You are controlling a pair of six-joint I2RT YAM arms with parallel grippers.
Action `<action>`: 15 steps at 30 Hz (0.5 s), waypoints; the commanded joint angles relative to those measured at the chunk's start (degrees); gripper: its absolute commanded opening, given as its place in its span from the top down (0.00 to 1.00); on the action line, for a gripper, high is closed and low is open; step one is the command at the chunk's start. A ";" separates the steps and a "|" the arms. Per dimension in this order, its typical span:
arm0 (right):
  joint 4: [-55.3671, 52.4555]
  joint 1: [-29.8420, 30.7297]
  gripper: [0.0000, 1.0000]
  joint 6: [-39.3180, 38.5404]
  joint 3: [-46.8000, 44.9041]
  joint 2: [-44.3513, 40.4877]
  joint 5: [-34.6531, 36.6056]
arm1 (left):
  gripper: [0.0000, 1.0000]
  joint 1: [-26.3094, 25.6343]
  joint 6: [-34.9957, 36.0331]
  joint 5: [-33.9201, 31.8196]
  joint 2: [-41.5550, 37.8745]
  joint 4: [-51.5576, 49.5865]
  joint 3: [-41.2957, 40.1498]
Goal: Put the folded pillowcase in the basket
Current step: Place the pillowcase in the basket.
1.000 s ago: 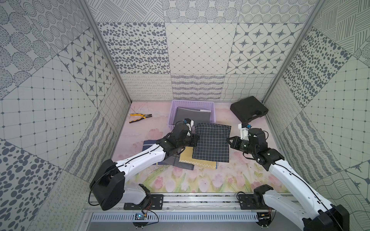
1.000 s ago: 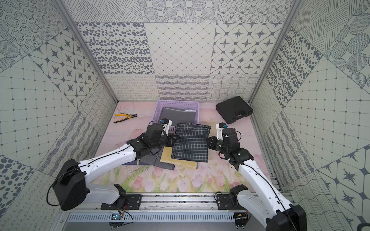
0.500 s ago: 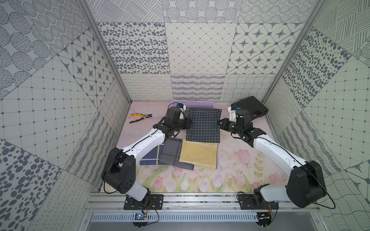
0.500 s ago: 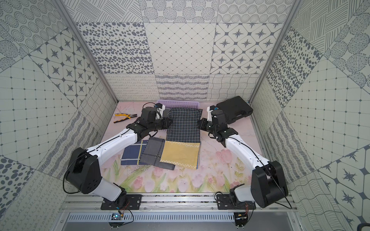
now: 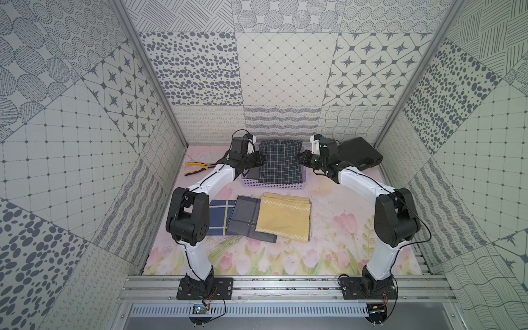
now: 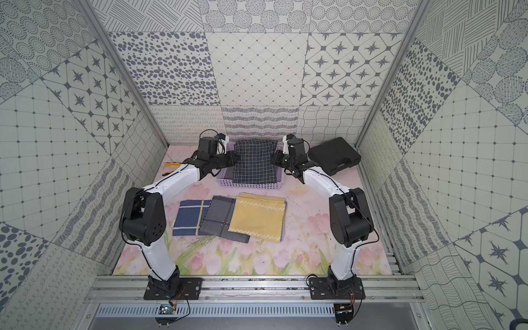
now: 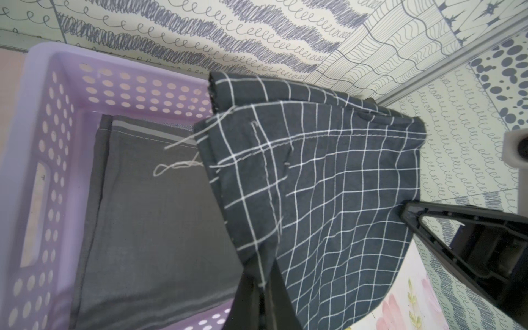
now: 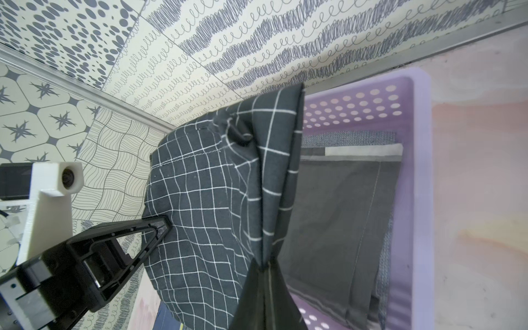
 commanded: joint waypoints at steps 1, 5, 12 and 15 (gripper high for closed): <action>2.60 0.16 1.00 -0.05 4.94 3.95 -1.52 | 1.00 1.99 3.69 3.31 4.56 -1.17 5.83; 2.20 0.17 1.00 0.12 9.53 8.20 -2.11 | 1.00 3.09 4.48 3.56 8.22 -2.38 9.91; 1.54 0.08 1.00 0.36 13.36 12.59 -2.62 | 1.00 4.71 4.30 5.02 12.58 -2.80 13.24; 1.54 0.08 1.00 0.48 13.41 13.07 -2.80 | 1.00 4.75 4.30 5.14 13.33 -2.69 13.64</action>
